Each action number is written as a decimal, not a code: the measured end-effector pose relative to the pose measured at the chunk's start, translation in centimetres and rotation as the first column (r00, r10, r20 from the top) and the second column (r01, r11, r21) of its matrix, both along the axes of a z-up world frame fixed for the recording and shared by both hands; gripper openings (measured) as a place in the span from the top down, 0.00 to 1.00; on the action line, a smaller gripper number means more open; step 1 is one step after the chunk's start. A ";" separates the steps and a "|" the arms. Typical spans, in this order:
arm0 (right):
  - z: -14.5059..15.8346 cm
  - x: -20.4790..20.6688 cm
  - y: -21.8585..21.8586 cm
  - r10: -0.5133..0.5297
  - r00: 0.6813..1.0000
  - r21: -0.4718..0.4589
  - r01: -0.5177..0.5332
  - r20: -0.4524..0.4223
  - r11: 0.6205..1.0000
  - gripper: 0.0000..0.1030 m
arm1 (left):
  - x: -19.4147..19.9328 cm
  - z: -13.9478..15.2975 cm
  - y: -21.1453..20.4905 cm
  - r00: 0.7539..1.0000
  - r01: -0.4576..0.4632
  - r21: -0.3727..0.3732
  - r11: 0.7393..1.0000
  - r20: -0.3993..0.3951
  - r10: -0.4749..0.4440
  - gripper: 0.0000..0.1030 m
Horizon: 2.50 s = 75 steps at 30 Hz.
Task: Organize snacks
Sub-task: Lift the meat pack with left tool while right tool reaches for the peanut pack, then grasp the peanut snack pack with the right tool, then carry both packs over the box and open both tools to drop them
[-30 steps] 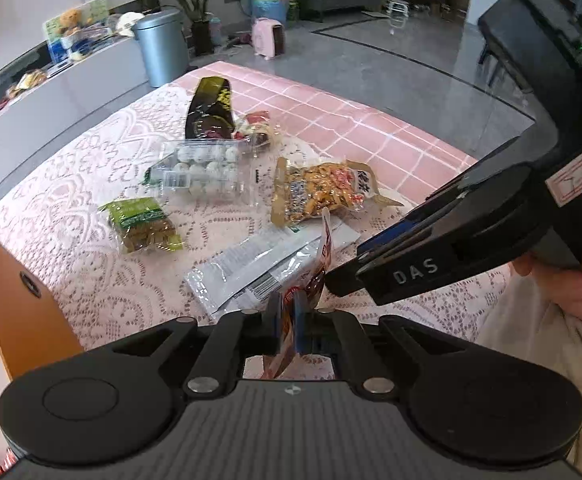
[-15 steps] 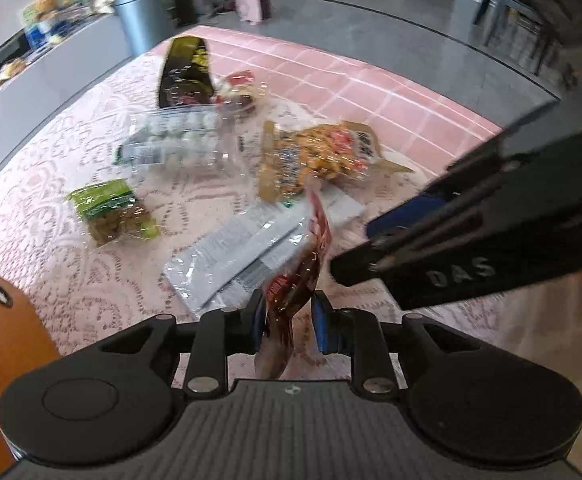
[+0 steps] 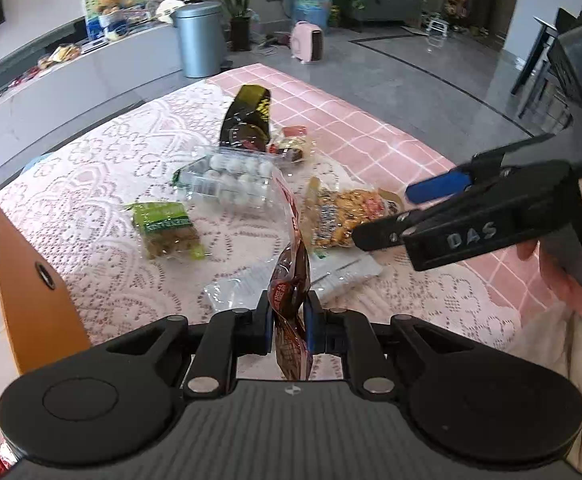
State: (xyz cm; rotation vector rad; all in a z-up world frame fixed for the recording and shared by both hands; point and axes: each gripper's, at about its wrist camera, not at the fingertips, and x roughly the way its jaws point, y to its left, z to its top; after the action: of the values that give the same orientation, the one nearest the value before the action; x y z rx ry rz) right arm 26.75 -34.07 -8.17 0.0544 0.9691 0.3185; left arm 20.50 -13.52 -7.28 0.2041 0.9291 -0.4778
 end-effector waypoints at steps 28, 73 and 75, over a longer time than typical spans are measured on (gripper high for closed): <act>-4.2 4.8 2.1 0.283 0.957 -0.264 -0.288 -0.056 0.921 0.31 | 0.2 0.4 1.2 0.997 -0.077 -0.061 0.995 -0.024 0.076 0.84; 15.5 -6.9 16.9 0.332 0.900 -0.192 -0.286 0.283 0.939 0.82 | -8.0 12.1 15.8 0.865 -0.407 -0.205 0.890 0.225 0.448 0.84; 16.1 -7.1 18.8 0.361 0.886 -0.182 -0.319 0.292 0.930 0.82 | -8.0 12.3 17.2 0.847 -0.440 -0.215 0.872 0.223 0.482 0.84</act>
State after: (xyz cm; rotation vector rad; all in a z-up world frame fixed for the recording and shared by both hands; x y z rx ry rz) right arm 19.64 -15.30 7.89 -0.2848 0.6679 0.5704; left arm 12.46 3.67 5.00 -0.1009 0.6371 -0.0653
